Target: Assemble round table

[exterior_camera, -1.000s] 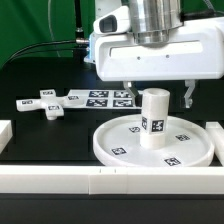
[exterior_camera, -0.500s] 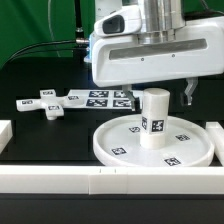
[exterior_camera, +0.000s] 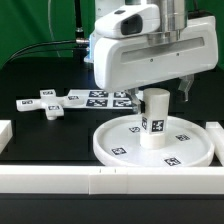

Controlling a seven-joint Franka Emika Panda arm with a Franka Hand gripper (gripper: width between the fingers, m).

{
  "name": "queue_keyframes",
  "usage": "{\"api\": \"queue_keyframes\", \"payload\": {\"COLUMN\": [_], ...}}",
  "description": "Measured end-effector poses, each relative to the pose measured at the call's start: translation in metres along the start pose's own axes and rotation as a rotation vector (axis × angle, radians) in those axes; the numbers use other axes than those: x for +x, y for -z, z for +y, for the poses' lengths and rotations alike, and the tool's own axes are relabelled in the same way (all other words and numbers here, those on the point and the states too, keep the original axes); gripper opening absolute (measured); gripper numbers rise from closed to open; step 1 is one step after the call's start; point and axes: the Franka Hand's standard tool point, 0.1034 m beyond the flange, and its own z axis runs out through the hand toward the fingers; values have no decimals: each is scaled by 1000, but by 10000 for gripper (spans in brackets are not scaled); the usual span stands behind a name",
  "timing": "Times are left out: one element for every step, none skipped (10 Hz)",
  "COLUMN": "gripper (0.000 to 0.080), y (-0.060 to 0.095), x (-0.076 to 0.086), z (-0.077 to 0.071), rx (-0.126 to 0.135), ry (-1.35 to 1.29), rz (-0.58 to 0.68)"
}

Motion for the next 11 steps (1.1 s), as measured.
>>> {"api": "queue_keyframes", "payload": {"gripper": [649, 649, 649, 649, 649, 649, 649, 649, 649, 649, 649], "y": [0, 0, 0, 0, -1, -1, -1, -1, -1, -2, -3], "x": [-1, -1, -2, -2, -3, -3, -3, -3, -3, -4, -4], "z": [1, 2, 3, 3, 4, 4, 5, 6, 6, 6, 6], "rx": [-2, -3, -8, -18, -27, -33, -37, -43, -47, -50, -54], "ry": [80, 137, 209, 323, 440, 516, 575, 673, 746, 810, 891], "rz": [-2, -3, -7, -18, -31, -39, -45, -56, -65, -76, -90]}}
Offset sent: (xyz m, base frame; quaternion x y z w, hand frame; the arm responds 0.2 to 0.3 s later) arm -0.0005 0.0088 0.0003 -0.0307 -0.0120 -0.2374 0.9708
